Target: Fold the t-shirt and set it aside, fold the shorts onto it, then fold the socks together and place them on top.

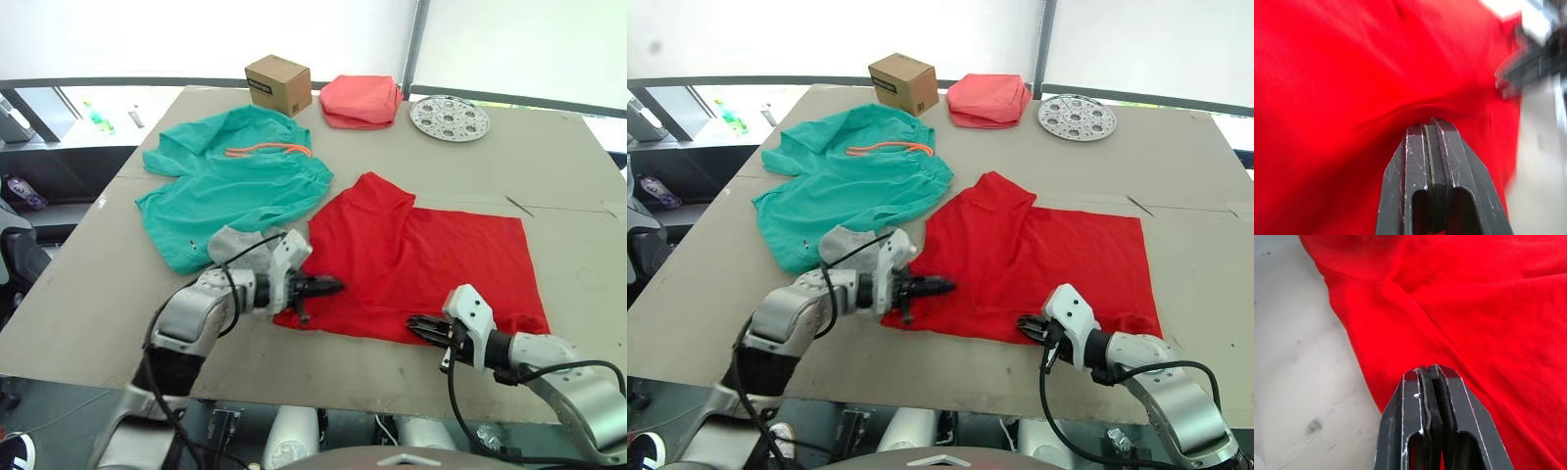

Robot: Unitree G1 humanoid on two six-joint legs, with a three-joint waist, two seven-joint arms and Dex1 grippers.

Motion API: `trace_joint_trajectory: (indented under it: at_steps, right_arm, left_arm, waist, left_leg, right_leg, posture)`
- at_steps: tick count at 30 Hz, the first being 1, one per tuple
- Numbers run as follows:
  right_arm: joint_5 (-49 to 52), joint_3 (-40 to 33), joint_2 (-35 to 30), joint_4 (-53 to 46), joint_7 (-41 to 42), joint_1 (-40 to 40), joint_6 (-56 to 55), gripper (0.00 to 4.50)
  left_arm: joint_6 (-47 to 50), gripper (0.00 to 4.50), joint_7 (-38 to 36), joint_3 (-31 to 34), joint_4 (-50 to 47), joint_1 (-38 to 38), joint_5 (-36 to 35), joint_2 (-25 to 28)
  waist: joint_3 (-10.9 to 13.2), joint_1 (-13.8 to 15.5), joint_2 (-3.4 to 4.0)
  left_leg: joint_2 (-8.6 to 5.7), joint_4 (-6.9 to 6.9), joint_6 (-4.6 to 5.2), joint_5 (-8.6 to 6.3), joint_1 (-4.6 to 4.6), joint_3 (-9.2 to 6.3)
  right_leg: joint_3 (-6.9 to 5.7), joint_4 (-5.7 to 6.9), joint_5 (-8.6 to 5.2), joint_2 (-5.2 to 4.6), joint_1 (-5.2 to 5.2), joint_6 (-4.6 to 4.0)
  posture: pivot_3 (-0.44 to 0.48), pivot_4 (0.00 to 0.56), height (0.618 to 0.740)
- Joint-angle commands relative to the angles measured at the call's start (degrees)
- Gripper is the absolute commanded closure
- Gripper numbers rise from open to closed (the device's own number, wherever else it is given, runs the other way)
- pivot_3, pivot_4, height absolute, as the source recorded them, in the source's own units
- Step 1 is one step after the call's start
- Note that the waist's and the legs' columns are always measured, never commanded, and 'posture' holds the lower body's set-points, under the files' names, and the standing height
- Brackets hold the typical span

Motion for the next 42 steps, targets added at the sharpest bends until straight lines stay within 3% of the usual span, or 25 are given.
trace_joint_trajectory:
  at_steps: [1,8,11,14,22,27,32,35,40,42]
  right_arm:
    - [0.5,-1.2,-0.3,-1.7,-0.3,0.3,-1.4,4.50]
    - [3.1,-1.6,2.9,-3.9,-1.3,-0.1,-2.9,4.50]
    - [-1.3,2.2,2.7,-0.7,-3.5,-0.4,-2.4,4.50]
    - [-6.7,1.6,1.1,0.9,-8.8,1.2,0.4,4.50]
    - [-2.5,-18.6,2.8,-7.4,-14.3,16.8,6.5,4.50]
    - [-3.1,-28.1,7.1,-4.9,-20.8,18.3,7.4,4.50]
    - [-9.2,-33.2,9.5,0.1,-31.0,14.7,8.6,4.50]
    - [-11.0,-34.3,9.7,0.2,-32.8,13.7,7.7,4.50]
    - [-8.5,-36.6,9.0,-2.4,-29.7,12.1,5.0,4.50]
    - [-0.6,-34.4,8.8,-6.6,-22.3,12.6,6.5,4.50]
  left_arm:
    - [2.0,4.47,1.3,2.1,-1.3,-0.4,-1.9,0.1]
    - [1.2,4.47,-4.5,3.3,-8.7,7.6,-6.1,4.8]
    - [-1.3,4.47,-2.8,1.4,-8.1,12.6,-2.6,6.0]
    - [-4.1,4.47,0.0,2.0,-6.7,14.8,-0.2,5.7]
    - [-9.6,4.47,2.4,5.7,-4.2,20.2,2.2,7.7]
    - [-10.7,4.47,3.1,5.6,-3.3,21.0,2.6,7.5]
    - [-11.1,4.47,3.0,4.8,-3.1,21.5,2.8,7.8]
    - [-11.4,4.47,2.9,4.8,-2.4,21.4,2.9,8.0]
    - [-11.7,4.47,3.0,5.1,-2.3,21.4,2.6,8.3]
    - [-11.7,4.47,3.1,5.2,-2.7,21.3,2.3,8.0]
  waist:
    - [0.0,-0.4,0.00]
    - [0.0,-0.9,0.01]
    - [0.0,-0.8,0.06]
    - [0.0,-0.5,0.05]
    - [-0.4,0.1,0.21]
    - [-0.6,-0.2,0.52]
    - [-0.7,-0.3,0.70]
    - [-0.8,-0.3,0.95]
    - [-0.9,-0.4,1.33]
    - [-0.9,-0.4,1.33]
  left_leg:
    - [0.00,0.00,0.00,0.00,0.03,0.01]
    - [0.11,-0.14,-0.05,0.00,0.07,-0.01]
    - [0.07,-0.14,-0.05,-0.01,0.08,0.00]
    - [0.01,-0.11,-0.08,-0.04,0.08,0.01]
    - [-0.03,-0.21,-0.31,-0.17,0.09,0.00]
    - [-0.03,-0.39,-0.31,-0.17,0.16,-0.01]
    - [-0.03,-0.42,-0.31,-0.18,0.16,0.00]
    - [-0.04,-0.60,-0.32,-0.17,0.15,0.03]
    - [-0.02,-0.80,-0.32,-0.15,0.21,0.02]
    - [-0.02,-0.80,-0.32,-0.15,0.21,0.02]
  right_leg:
    - [0.02,0.03,0.07,0.01,0.00,0.12]
    - [0.02,0.10,0.06,0.11,-0.07,0.11]
    - [0.00,0.07,0.04,0.01,-0.08,0.07]
    - [-0.01,0.02,-0.06,-0.15,-0.09,-0.12]
    - [-0.04,-0.07,-0.05,-0.37,-0.08,-0.16]
    - [-0.04,-0.12,-0.06,-0.35,-0.08,-0.15]
    - [-0.07,-0.28,-0.05,-0.36,-0.10,-0.14]
    - [-0.09,-0.35,-0.01,-0.36,-0.15,-0.22]
    - [-0.08,-0.38,-0.02,-0.20,-0.17,-0.21]
    - [-0.08,-0.38,-0.02,-0.18,-0.17,-0.20]
  posture:
    - [0.000,0.150,0.740]
    - [0.000,0.150,0.740]
    - [0.000,0.150,0.740]
    - [0.000,0.150,0.740]
    - [0.000,0.150,0.740]
    - [0.000,0.150,0.740]
    - [0.000,0.150,0.740]
    - [0.000,0.150,0.740]
    - [0.000,0.150,0.740]
    - [0.000,0.150,0.740]
